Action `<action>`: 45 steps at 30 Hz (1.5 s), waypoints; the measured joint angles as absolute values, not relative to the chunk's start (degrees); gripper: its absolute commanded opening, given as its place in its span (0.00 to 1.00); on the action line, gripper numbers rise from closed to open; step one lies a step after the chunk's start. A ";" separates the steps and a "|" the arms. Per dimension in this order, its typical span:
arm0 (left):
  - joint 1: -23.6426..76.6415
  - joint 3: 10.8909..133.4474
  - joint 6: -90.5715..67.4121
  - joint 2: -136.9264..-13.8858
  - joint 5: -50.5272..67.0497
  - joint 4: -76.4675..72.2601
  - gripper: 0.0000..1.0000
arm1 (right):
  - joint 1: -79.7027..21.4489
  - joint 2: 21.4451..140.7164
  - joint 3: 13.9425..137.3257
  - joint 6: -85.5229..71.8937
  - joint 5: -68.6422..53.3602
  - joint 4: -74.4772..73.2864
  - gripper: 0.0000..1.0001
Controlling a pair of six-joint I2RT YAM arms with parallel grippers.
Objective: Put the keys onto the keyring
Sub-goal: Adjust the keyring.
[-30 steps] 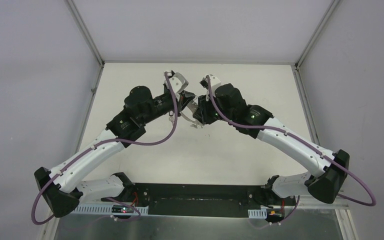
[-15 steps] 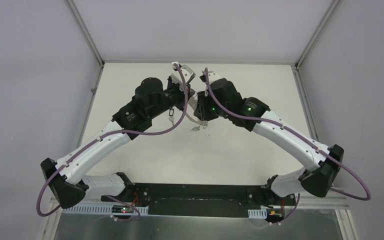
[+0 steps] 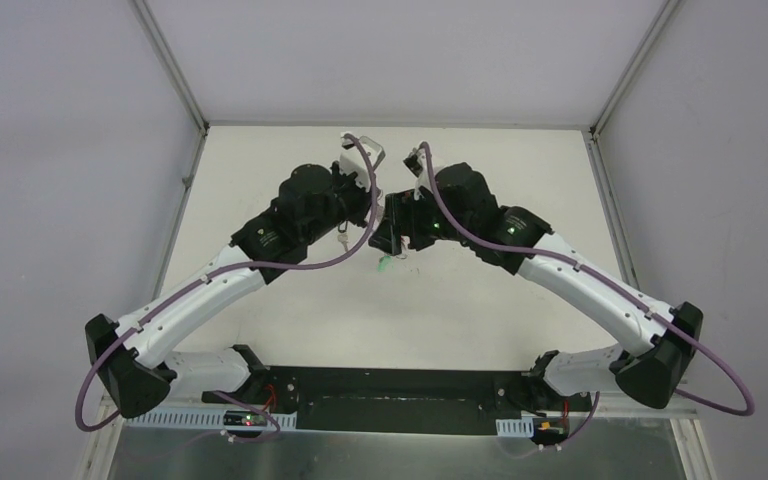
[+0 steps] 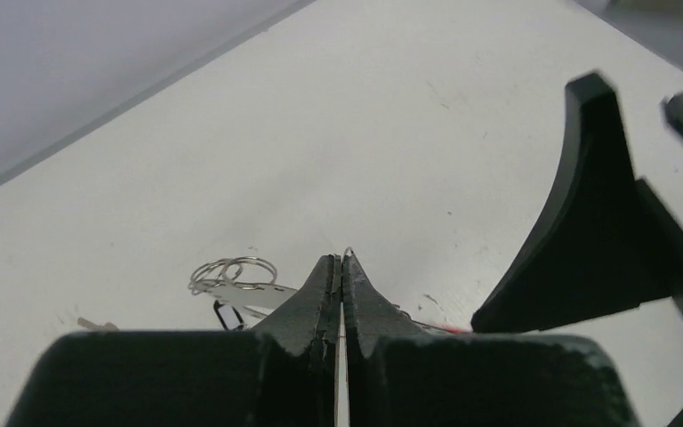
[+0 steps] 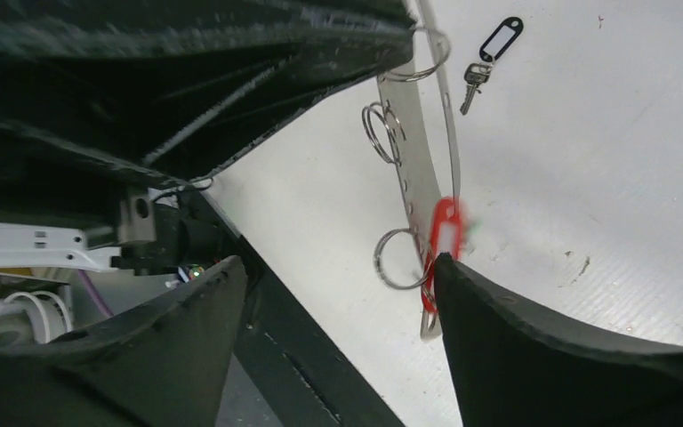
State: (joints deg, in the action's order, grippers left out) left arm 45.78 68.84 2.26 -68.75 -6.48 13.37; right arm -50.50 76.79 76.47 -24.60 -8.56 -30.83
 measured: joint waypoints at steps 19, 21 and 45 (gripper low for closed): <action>45.78 49.32 -3.77 -48.93 4.64 1.13 0.00 | -33.19 71.40 66.59 -27.99 -43.79 -9.37 0.71; 45.78 48.95 -4.29 -48.53 6.15 0.34 0.00 | -33.19 71.61 66.46 -28.14 -47.44 -6.09 0.64; 45.78 47.70 -11.25 -47.59 14.11 -6.07 0.00 | -33.21 76.01 64.77 -34.50 -61.78 11.92 0.27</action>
